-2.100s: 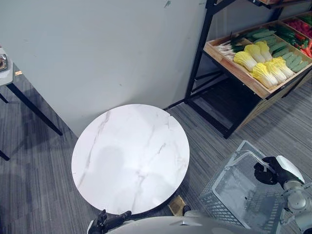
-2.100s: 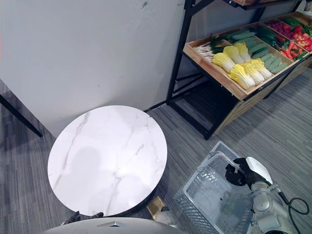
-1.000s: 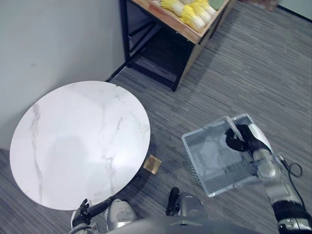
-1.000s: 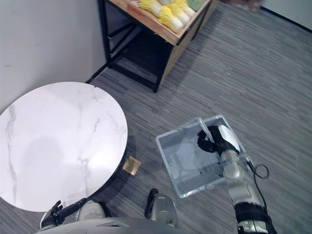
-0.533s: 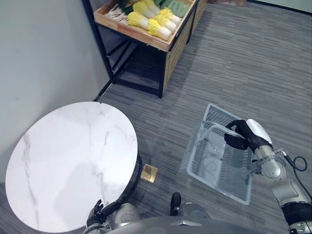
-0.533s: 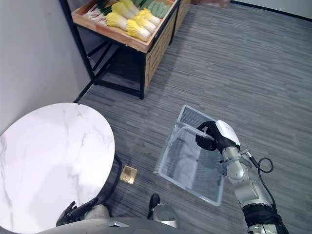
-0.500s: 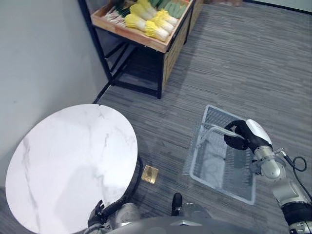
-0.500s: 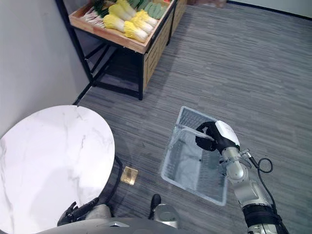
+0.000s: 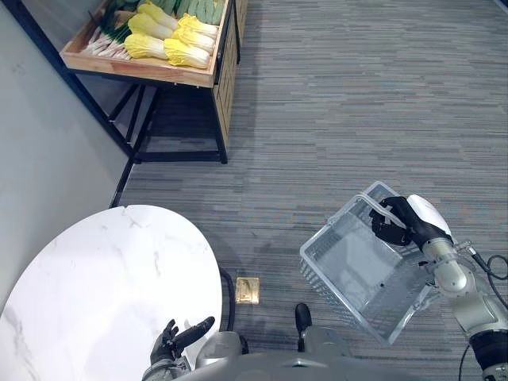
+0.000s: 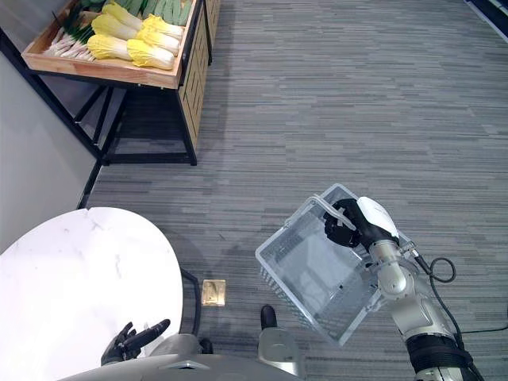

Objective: Pick vegetable in the basket

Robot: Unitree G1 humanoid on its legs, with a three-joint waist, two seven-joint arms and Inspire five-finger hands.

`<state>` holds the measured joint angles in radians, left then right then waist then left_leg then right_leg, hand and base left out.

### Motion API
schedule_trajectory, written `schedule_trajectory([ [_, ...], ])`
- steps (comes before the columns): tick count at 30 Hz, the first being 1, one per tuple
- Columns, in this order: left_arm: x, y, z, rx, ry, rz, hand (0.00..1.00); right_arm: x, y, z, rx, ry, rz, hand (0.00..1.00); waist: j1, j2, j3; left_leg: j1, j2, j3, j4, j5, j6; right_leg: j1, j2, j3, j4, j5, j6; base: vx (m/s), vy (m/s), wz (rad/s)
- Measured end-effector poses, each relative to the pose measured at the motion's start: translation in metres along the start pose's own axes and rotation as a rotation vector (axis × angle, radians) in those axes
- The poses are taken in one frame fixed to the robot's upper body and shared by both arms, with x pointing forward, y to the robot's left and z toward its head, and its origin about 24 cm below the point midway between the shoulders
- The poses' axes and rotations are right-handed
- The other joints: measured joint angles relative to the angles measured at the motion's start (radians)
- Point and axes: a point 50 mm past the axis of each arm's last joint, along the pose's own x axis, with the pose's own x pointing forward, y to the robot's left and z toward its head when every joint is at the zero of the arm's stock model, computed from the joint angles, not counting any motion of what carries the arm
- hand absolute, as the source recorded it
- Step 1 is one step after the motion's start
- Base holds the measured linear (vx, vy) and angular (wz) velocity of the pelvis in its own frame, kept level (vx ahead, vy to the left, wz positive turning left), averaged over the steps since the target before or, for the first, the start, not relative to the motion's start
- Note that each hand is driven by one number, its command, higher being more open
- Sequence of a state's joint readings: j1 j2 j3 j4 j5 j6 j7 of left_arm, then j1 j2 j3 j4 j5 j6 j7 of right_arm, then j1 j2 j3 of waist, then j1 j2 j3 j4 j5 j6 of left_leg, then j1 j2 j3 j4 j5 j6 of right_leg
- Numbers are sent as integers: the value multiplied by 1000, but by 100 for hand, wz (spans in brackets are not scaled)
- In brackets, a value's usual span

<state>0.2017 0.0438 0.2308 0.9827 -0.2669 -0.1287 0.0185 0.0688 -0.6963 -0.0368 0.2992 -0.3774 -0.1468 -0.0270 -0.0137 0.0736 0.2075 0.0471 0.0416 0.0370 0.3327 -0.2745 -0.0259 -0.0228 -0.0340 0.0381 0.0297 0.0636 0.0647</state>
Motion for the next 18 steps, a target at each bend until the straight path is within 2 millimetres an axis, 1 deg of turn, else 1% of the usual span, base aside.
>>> schedule_trajectory([
  [3,1,-7,2,28,-6,-32,100,0,-6,-2,4,9,-25,0,-16,0,-9,9,-7,-16,-56,20,3,2,-6,-9,-35,17,0,35,-12,6],
  [6,1,-9,3,43,-9,-45,100,-1,-8,-3,6,14,-36,0,-16,-3,-12,23,-14,-20,-99,43,2,7,-12,-8,-60,33,0,0,0,0],
  [9,1,-9,3,62,-9,-52,100,-1,-6,-3,14,14,-34,0,-14,-3,-12,33,-14,-22,-114,44,2,14,-10,-7,-71,40,0,-26,8,0],
  [11,1,-8,3,69,-8,-51,100,-1,-3,-2,35,13,-32,0,-10,-10,-16,37,-15,-27,-129,44,2,23,-9,-4,-97,60,-1,-54,19,-2],
  [13,1,-4,3,74,-7,-42,100,-1,5,0,117,15,-32,0,-3,-25,-23,41,-15,-29,-133,44,2,25,-8,4,-107,70,-3,-85,18,-10],
  [15,0,0,1,79,2,-32,100,-1,8,1,156,19,-26,0,10,-37,-30,50,-15,-26,-141,44,2,25,-5,19,-108,75,-3,-61,10,-12],
  [16,-5,22,-14,79,59,26,100,-2,19,3,357,34,-34,0,14,-84,-73,50,-31,-35,-165,59,6,9,-17,22,-109,93,3,-17,4,-4],
  [18,-5,22,-14,79,59,26,100,-2,19,3,357,34,-34,0,14,-84,-73,50,-31,-35,-165,59,6,9,-17,22,-109,93,3,0,0,0],
])
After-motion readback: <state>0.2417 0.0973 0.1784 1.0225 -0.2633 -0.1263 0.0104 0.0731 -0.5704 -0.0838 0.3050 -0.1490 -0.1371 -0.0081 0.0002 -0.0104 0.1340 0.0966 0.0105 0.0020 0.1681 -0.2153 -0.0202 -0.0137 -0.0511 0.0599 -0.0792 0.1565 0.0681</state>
